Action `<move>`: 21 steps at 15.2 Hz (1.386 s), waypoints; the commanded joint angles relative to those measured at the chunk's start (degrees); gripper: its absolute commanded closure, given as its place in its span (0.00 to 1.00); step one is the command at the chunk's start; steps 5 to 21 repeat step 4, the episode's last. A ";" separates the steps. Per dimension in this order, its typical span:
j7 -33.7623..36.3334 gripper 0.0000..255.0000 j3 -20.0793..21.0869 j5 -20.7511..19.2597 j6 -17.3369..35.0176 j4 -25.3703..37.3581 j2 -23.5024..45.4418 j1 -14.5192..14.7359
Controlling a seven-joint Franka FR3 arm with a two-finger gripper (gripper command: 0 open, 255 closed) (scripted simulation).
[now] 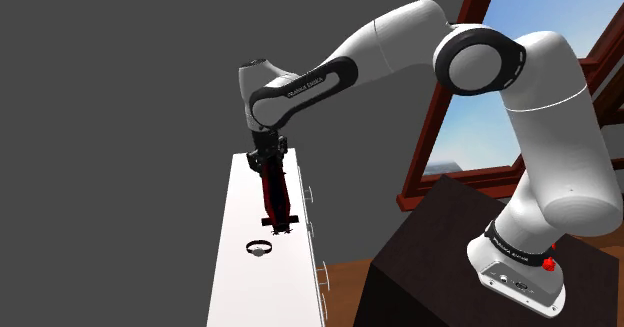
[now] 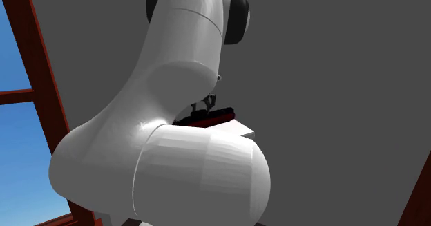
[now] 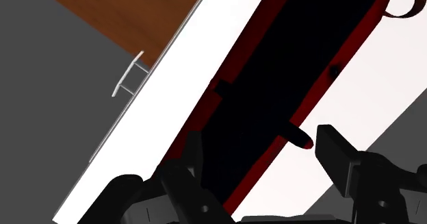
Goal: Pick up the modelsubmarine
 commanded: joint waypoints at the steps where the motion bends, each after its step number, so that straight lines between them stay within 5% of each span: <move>1: -0.03 1.00 0.10 0.13 -1.35 0.83 -0.67 -0.04; 21: -0.03 1.00 0.15 0.19 -2.02 1.11 -1.06 -0.07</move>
